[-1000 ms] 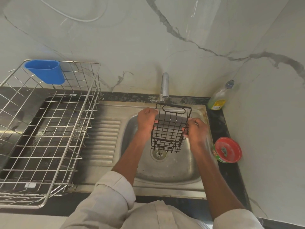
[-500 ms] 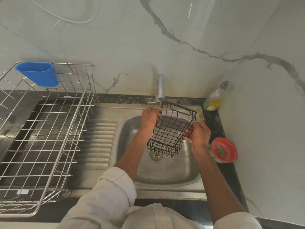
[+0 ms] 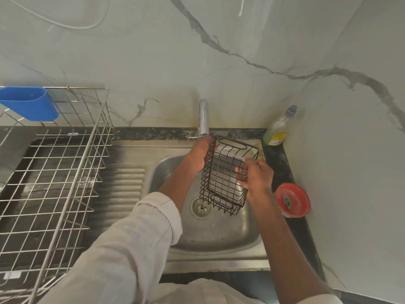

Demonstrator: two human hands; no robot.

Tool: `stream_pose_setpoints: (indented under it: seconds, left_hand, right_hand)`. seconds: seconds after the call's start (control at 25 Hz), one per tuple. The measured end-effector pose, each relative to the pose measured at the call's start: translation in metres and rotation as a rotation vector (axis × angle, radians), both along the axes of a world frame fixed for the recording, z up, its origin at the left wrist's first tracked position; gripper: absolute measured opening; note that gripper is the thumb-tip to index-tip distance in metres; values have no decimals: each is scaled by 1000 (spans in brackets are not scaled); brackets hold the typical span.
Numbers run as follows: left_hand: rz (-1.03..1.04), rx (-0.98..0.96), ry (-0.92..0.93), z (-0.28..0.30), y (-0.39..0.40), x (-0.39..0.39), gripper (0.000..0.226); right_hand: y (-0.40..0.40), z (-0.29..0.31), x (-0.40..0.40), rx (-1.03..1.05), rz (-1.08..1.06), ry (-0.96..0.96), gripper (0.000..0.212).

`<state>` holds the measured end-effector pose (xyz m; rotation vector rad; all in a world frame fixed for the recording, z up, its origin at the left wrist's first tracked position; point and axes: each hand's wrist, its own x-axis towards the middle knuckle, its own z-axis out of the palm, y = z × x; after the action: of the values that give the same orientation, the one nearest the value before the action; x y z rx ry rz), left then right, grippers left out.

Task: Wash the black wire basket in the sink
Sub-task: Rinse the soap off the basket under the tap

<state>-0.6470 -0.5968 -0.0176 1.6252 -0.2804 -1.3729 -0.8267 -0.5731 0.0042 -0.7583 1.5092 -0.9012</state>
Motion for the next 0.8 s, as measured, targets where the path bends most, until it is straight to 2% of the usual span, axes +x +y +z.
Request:
stream_pose_setpoints:
  seconds: [0.16, 0.24, 0.32, 0.44, 0.64, 0.8]
  left_hand:
    - [-230, -169, -290, -4, 30, -1, 62]
    - [-370, -233, -467, -17, 56, 8, 61]
    - [-414, -188, -522, -35, 77, 21, 60]
    - [-426, -154, -496, -51, 94, 36, 62]
    - [-375, -129, -301, -39, 111, 57, 47]
    - [-210, -128, -218, -49, 127, 64, 65]
  right_hand:
    - [-4, 5, 12, 102, -67, -128, 10]
    - [-10, 7, 13, 202, -77, -204, 14]
    - [-14, 5, 11, 286, -64, -268, 16]
    - [-14, 2, 11, 347, -5, -285, 14]
    - [-17, 12, 26, 369, 71, -264, 21]
    - [-21, 26, 57, 258, 191, -180, 25]
